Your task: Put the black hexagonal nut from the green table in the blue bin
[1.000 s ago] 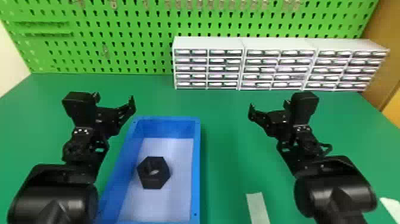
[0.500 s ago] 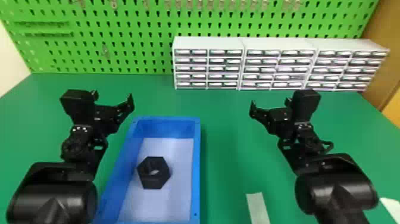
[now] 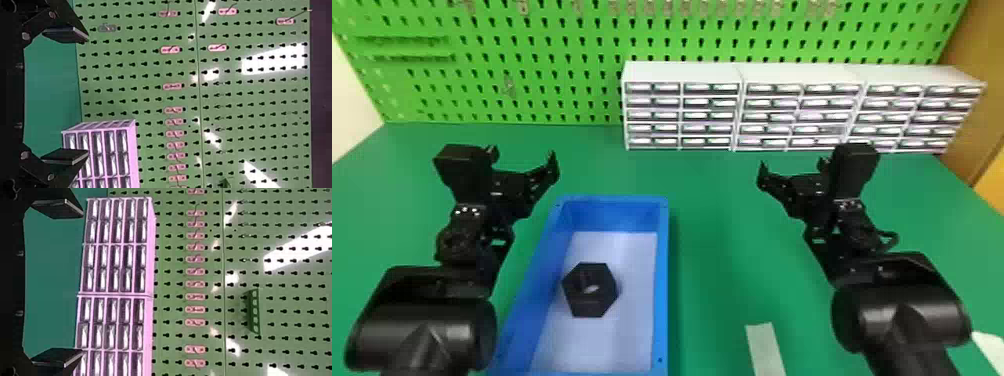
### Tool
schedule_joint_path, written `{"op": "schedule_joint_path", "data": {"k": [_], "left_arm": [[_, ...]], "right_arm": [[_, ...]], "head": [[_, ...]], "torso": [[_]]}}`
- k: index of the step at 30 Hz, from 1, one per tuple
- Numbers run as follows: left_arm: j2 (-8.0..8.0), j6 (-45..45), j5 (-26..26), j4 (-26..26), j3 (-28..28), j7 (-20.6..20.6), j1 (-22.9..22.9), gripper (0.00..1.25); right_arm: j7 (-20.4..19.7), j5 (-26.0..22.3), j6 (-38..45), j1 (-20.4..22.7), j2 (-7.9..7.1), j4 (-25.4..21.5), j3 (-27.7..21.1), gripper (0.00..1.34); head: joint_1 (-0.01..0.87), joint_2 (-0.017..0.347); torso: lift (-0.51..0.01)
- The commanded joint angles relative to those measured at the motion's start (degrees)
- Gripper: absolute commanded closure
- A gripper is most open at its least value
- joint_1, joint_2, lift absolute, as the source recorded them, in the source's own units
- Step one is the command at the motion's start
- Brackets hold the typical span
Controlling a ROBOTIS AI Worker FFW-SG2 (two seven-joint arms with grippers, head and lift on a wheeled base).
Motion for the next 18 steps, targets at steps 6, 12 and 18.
{"op": "schedule_joint_path", "data": {"k": [6, 12, 18], "left_arm": [[0.0, -0.3, -0.1, 0.7, 0.1, -0.5, -1.1, 0.24], [0.0, -0.9, -0.1, 1.5, -0.2, -0.5, -2.0, 0.24], [0.0, -1.6, -0.1, 2.2, -0.3, -0.6, -2.3, 0.24]], "right_arm": [[0.0, 0.0, 0.0, -0.7, 0.13, 0.6, -0.2, 0.07], [0.0, -0.1, -0.4, -1.3, 0.3, 0.9, 0.0, 0.07], [0.0, -0.4, -1.1, -1.6, 0.48, 1.6, -0.1, 0.07]], "head": [[0.686, 0.052], [0.686, 0.052], [0.686, 0.052]], "torso": [[-0.097], [-0.097], [-0.097]]}}
